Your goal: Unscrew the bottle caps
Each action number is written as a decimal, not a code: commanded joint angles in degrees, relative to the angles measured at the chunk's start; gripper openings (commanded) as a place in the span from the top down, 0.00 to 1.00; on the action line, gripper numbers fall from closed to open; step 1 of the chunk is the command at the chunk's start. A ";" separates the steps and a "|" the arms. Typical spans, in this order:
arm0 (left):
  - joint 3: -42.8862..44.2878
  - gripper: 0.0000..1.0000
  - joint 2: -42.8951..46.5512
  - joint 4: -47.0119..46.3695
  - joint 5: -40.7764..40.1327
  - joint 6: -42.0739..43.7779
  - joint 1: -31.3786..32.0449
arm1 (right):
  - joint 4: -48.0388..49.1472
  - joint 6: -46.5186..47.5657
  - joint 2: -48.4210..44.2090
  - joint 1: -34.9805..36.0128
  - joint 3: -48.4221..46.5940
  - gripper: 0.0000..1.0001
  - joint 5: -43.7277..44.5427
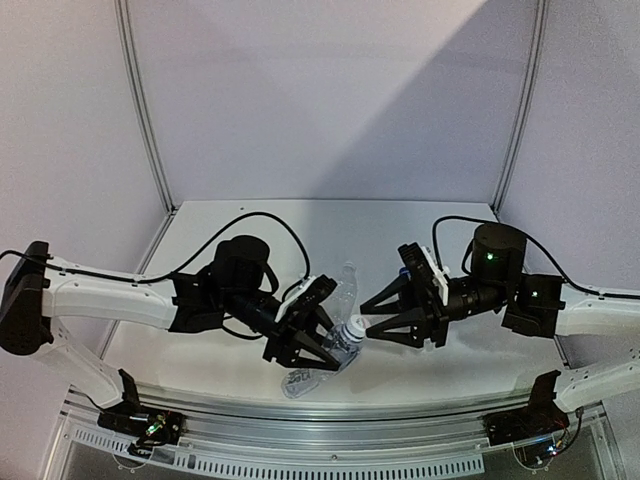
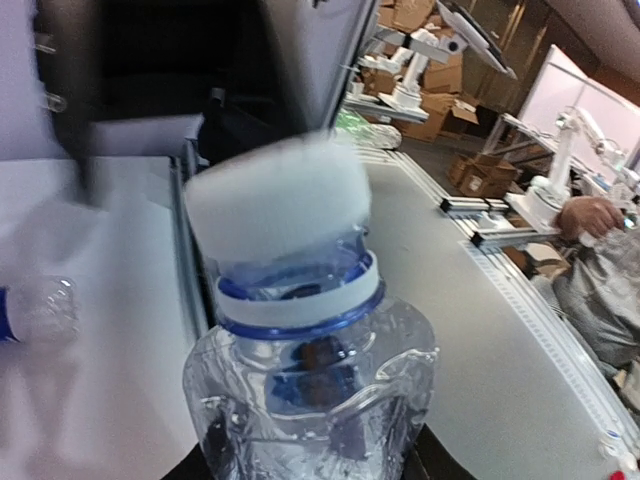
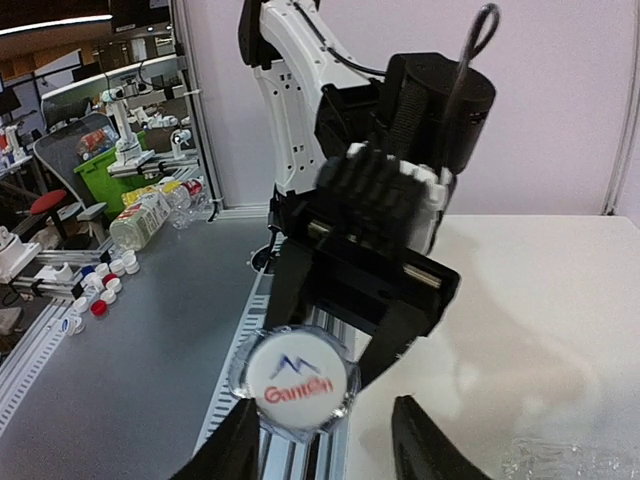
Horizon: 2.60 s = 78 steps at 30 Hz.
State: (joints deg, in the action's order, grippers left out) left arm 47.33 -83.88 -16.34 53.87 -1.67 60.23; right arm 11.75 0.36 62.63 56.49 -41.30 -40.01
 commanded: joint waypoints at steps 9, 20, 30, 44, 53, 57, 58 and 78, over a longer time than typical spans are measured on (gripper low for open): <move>-1.68 1.00 8.58 11.42 -18.56 4.45 0.60 | -1.98 -6.57 -8.34 -2.18 -0.23 0.04 19.96; -4.06 1.00 11.25 9.56 -49.30 2.03 0.35 | -14.29 -7.67 4.79 -2.18 -8.08 0.07 35.88; -8.00 1.00 17.34 7.35 -72.24 -1.50 -0.59 | -22.32 -7.10 15.49 -2.20 -14.27 0.23 38.80; -15.78 1.00 26.90 2.00 -83.80 -8.31 -5.16 | -27.18 -6.77 36.70 0.83 -25.10 0.38 34.54; -21.06 1.00 29.11 -6.15 -82.82 -10.72 -6.61 | -28.14 -6.41 41.84 4.37 -28.71 0.38 35.54; -21.85 1.00 29.56 -7.13 -83.73 -11.10 -6.70 | -30.05 -5.29 44.08 6.25 -30.94 0.37 36.23; -22.06 1.00 29.89 -7.39 -83.75 -11.08 -6.70 | -31.38 -4.79 44.99 6.92 -32.20 0.37 37.47; -23.09 1.00 32.66 -8.12 -82.14 -9.79 -6.70 | -37.32 -3.36 53.18 10.55 -40.19 0.39 40.97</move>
State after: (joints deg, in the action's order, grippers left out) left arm 24.99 -49.87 -23.07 -29.19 -12.12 54.28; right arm -26.76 -3.51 116.92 67.07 -82.13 3.95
